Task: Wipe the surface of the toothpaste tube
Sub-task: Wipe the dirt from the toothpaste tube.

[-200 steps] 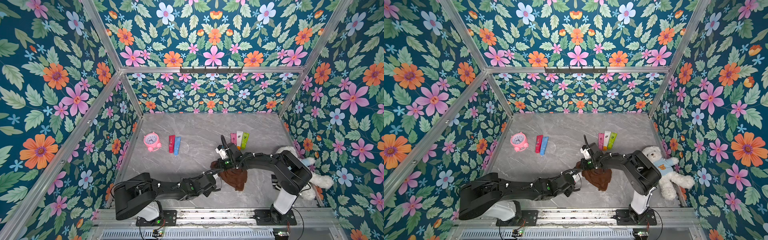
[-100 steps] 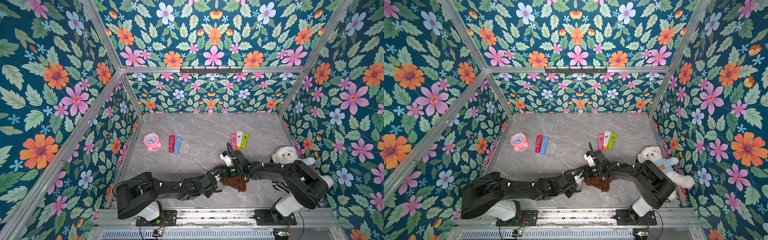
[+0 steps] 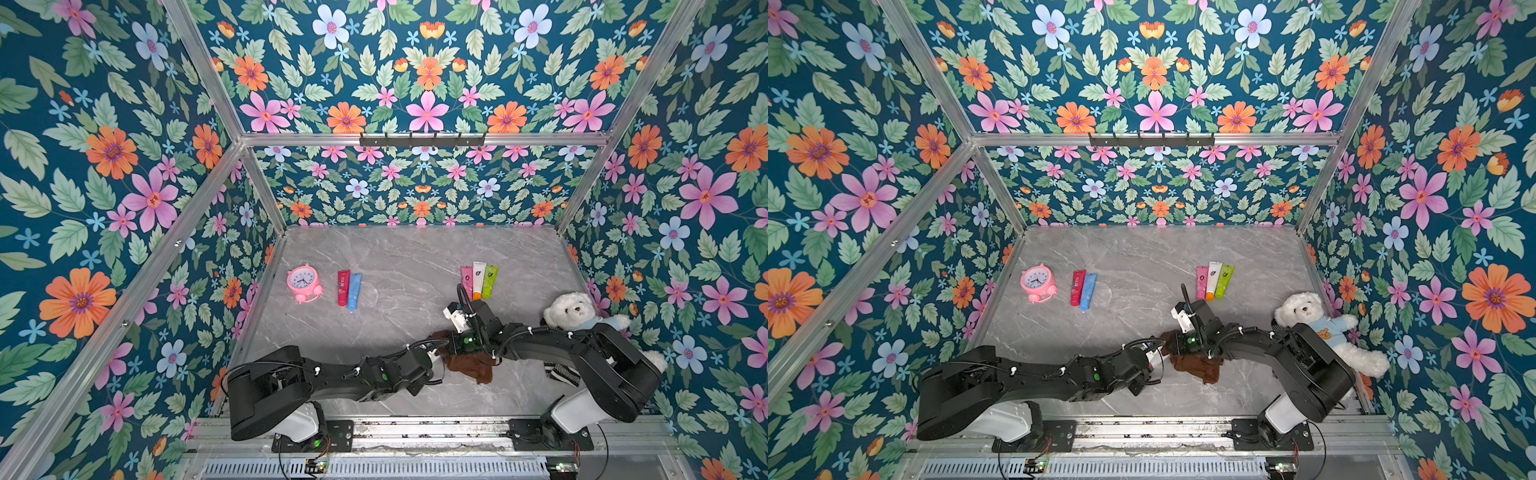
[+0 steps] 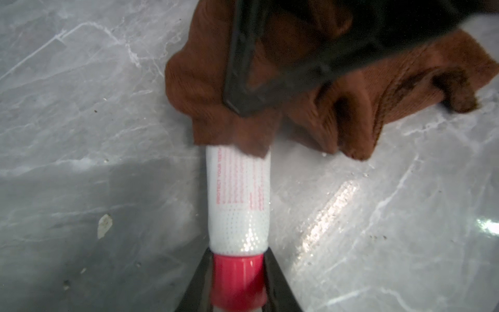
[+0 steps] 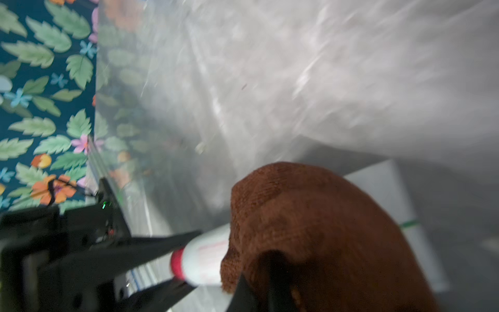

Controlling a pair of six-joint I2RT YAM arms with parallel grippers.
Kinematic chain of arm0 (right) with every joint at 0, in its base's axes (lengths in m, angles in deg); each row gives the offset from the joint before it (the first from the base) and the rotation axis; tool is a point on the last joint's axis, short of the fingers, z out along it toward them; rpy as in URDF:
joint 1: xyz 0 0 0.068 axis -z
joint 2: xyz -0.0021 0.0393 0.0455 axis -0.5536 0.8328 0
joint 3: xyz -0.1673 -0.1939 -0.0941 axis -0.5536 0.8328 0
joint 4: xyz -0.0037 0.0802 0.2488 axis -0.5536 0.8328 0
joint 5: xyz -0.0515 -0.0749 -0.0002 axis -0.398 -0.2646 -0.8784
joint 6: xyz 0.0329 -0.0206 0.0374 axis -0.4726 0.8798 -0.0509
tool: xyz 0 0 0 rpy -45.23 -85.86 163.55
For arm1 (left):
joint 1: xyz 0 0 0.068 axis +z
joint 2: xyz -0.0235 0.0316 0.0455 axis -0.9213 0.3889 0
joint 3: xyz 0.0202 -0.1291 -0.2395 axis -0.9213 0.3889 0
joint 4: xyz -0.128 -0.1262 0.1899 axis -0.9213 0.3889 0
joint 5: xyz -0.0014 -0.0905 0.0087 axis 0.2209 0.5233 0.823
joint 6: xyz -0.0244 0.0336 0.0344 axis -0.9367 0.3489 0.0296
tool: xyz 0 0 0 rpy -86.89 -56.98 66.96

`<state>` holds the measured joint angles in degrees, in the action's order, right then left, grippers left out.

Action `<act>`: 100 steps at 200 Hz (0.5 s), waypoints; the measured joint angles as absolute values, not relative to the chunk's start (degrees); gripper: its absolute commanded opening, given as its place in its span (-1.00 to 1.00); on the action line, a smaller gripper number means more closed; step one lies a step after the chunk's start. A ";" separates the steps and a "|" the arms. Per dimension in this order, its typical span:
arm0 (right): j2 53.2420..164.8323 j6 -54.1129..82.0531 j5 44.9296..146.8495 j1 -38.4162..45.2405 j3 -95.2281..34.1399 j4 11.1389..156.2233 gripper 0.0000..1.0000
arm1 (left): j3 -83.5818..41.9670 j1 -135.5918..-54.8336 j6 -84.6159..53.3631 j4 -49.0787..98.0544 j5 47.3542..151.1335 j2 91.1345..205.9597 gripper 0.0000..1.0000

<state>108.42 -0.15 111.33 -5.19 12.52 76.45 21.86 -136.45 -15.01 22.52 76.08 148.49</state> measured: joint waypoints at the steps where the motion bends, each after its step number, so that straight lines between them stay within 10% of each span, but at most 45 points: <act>1: 108.33 -0.31 111.38 -5.52 12.67 76.32 -1.00 | 21.86 -136.45 -15.01 22.54 76.01 148.49 -1.00; 100: 108.60 -1.97 113.45 5.80 14.35 78.28 -1.00 | 22.04 -136.21 -15.31 22.69 73.36 147.92 -1.00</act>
